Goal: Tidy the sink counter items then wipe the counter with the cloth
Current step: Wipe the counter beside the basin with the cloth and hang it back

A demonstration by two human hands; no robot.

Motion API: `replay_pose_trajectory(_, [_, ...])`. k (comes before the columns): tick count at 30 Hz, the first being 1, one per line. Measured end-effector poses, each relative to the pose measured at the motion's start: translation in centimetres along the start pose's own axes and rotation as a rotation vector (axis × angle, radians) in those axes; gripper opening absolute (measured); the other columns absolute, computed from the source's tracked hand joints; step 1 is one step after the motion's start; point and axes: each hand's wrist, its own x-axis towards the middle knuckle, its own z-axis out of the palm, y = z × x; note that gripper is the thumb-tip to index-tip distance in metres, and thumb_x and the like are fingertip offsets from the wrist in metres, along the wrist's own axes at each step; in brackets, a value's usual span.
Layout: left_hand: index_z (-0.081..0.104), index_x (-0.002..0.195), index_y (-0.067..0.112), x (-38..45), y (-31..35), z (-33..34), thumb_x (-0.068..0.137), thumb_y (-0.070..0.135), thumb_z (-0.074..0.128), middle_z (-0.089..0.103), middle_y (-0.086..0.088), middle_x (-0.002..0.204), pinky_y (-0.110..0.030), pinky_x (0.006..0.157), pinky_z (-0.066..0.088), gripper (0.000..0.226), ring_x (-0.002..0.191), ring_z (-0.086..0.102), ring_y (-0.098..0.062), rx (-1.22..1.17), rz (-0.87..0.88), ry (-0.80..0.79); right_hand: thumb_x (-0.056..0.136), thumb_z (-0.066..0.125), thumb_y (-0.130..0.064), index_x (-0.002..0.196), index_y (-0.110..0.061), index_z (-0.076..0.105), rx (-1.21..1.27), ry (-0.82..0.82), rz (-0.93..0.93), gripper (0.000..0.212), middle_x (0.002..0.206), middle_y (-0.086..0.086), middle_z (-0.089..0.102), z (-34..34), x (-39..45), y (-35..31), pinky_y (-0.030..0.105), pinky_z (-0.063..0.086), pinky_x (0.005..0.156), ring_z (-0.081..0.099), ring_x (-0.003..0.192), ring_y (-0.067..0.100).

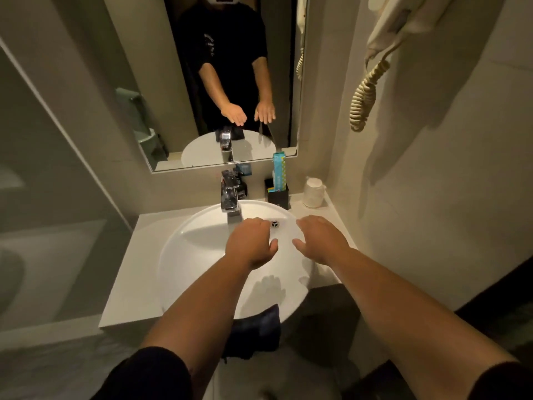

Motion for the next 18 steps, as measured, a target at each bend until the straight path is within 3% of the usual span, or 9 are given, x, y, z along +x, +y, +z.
replay_pose_trajectory(3, [0.055, 0.115, 0.016, -3.0, 0.4, -0.4, 0.088, 0.045, 0.050, 0.061, -0.005, 0.113, -0.036, 0.087, 0.048, 0.040, 0.103, 0.054, -0.023, 0.006, -0.043, 0.001, 0.089, 0.058, -0.047, 0.133, -0.023, 0.050, 0.016, -0.016, -0.031, 0.051, 0.134, 0.001, 0.058, 0.0, -1.8, -1.2, 0.037, 0.042, 0.102, 0.055, 0.119, 0.022])
replay_pose_trajectory(9, [0.057, 0.104, 0.016, -7.9, -1.6, -1.3, 0.090, 0.036, 0.051, 0.061, -0.002, 0.102, -0.031, 0.081, 0.046, 0.025, 0.094, 0.055, -0.020, 0.021, -0.135, -0.016, 0.091, 0.055, -0.046, 0.138, -0.019, 0.047, 0.005, -0.081, -0.148, 0.054, 0.141, 0.003, 0.052, 0.9, -4.1, -4.2, 0.037, 0.038, 0.107, 0.050, 0.127, 0.023])
replay_pose_trajectory(18, [0.055, 0.106, 0.014, -15.7, -5.2, 1.4, 0.090, 0.037, 0.047, 0.060, -0.005, 0.104, -0.034, 0.081, 0.045, 0.029, 0.092, 0.054, -0.022, 0.022, -0.139, -0.191, 0.092, 0.052, -0.045, 0.142, -0.018, 0.042, -0.016, -0.270, -0.259, 0.058, 0.145, 0.004, 0.048, 6.3, -8.2, -7.5, 0.036, 0.033, 0.109, 0.044, 0.131, 0.024])
